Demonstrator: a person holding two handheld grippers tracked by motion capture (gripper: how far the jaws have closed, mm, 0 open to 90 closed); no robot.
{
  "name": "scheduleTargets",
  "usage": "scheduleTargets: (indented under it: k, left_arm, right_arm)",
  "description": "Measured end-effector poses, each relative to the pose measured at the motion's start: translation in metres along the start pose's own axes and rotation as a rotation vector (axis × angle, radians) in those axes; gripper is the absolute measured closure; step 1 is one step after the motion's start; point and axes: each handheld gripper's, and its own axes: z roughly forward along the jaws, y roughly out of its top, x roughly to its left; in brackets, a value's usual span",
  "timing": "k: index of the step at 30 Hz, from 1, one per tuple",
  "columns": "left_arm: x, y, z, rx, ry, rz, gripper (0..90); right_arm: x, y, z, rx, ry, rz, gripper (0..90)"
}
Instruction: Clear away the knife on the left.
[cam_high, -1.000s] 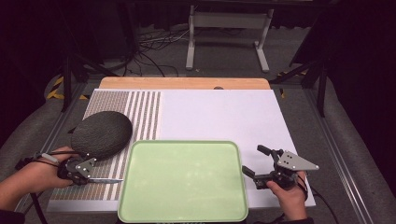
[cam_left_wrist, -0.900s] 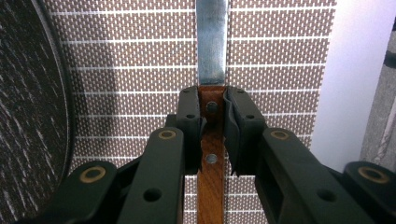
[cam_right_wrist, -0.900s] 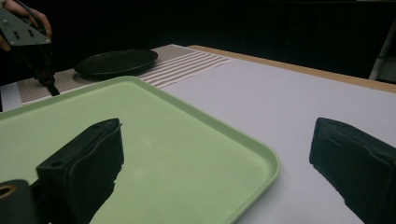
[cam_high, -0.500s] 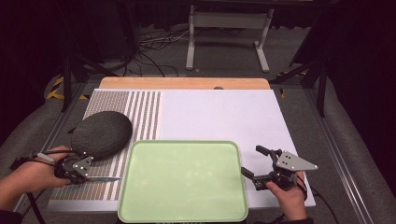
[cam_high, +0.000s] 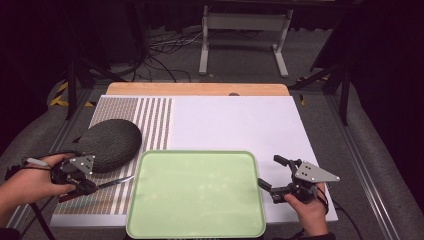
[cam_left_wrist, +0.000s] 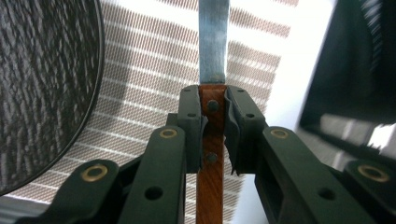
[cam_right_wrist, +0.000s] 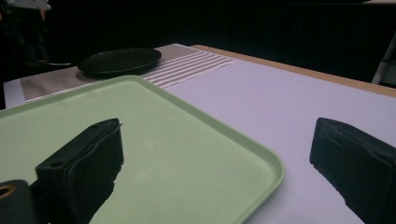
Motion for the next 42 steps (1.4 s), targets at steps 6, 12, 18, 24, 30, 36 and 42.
scheduleTargets:
  k: [6, 12, 18, 24, 30, 36, 42]
  left_arm:
    - [-0.005, 0.013, -0.005, -0.027, -0.045, -0.067, 77.8]
    - [-0.006, 0.024, -0.011, -0.069, -0.093, -0.240, 77.7]
    - [-0.010, 0.033, -0.013, -0.102, -0.073, -0.345, 77.7]
    - [-0.014, 0.040, -0.015, -0.142, -0.069, -0.418, 77.7]
    - [-0.020, 0.049, -0.014, -0.196, -0.081, -0.485, 77.7]
    - [-0.026, 0.060, -0.010, -0.212, -0.098, -0.522, 77.7]
    - [-0.030, 0.071, -0.003, -0.237, -0.117, -0.525, 77.7]
  right_arm:
    - [-0.001, 0.002, -0.003, -0.008, -0.009, -0.003, 3.8]
    - [-0.002, 0.003, -0.006, -0.013, -0.011, -0.008, 3.9]
    - [-0.004, 0.004, -0.009, -0.026, -0.023, -0.007, 4.0]
    - [-0.006, 0.003, -0.008, -0.022, -0.028, 0.000, 4.2]
    - [-0.007, 0.003, -0.007, -0.017, -0.042, 0.014, 4.4]
    - [-0.008, 0.002, -0.007, -0.010, -0.049, 0.016, 4.6]
    - [-0.008, 0.002, -0.007, -0.008, -0.053, 0.010, 5.2]
